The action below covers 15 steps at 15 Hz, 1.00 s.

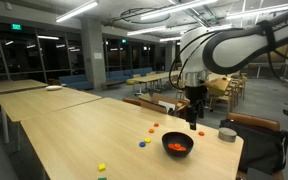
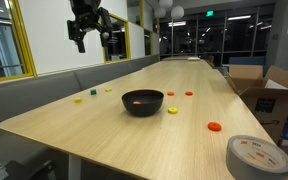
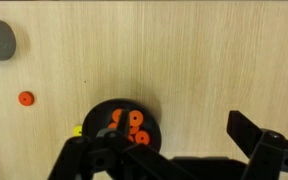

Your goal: Pick up some of the yellow and orange objects from the table and put them in the bowl

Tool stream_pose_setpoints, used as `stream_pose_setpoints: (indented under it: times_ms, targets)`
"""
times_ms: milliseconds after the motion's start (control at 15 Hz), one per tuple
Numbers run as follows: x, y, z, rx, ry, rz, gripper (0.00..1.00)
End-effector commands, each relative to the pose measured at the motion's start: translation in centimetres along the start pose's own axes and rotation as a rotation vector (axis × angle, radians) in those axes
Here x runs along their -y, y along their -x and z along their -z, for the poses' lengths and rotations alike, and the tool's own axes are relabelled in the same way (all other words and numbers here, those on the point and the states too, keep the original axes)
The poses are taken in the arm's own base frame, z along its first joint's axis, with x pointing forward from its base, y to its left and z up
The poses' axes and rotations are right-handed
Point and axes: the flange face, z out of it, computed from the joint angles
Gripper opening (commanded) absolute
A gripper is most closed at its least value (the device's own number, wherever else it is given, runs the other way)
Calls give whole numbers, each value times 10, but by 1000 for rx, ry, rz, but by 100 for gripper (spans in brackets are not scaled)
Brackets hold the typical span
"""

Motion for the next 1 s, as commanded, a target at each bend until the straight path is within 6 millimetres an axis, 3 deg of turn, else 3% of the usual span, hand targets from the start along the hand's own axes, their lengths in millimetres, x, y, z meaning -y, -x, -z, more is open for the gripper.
stream_pose_setpoints:
  times_ms: [0, 467, 933]
  targets:
    - [16, 50, 28, -78, 22, 153, 100]
    - [16, 103, 58, -259, -82, 125, 100]
    - [-1, 120, 54, -251, -194, 11, 100]
